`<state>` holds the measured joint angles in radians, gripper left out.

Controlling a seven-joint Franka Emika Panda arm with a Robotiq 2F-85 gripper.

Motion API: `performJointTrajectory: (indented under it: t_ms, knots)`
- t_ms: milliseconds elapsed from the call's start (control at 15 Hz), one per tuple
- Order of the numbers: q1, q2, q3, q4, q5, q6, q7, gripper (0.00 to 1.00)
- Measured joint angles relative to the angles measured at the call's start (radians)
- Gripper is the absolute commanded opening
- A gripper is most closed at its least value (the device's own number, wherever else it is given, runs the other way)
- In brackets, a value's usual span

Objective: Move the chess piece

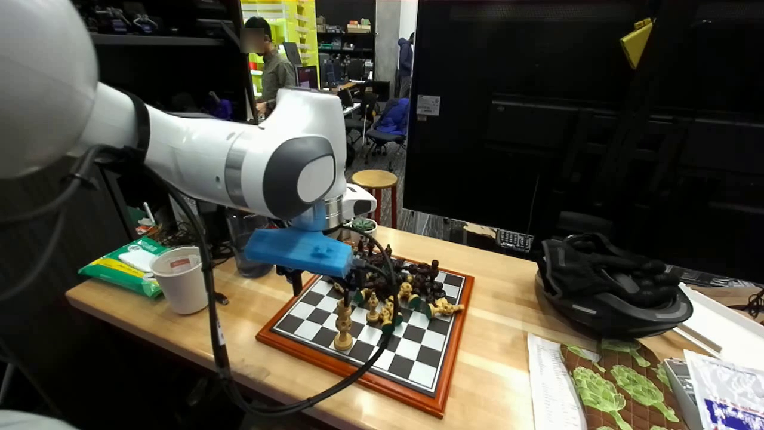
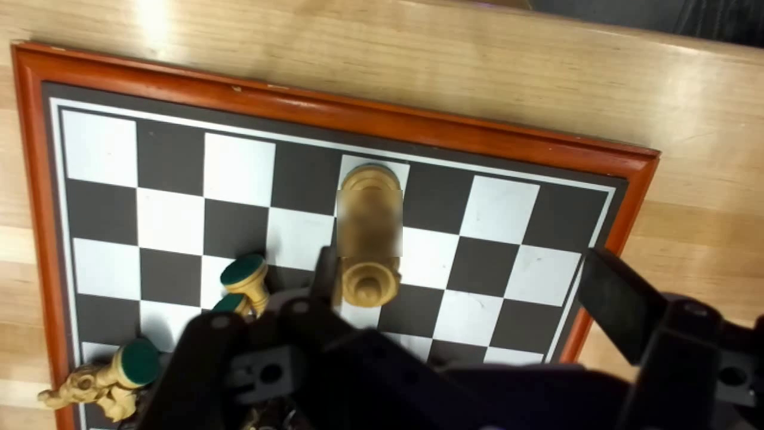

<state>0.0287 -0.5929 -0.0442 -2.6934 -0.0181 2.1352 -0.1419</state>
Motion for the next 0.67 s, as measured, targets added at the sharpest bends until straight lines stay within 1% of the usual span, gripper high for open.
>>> performJointTrajectory:
  t_ms: [267,667]
  knots:
    - [0.000,-0.037,0.030,0.026,0.000,-0.052,0.056,1.00]
    - [-0.001,-0.105,0.032,0.087,-0.001,-0.163,0.069,1.00]
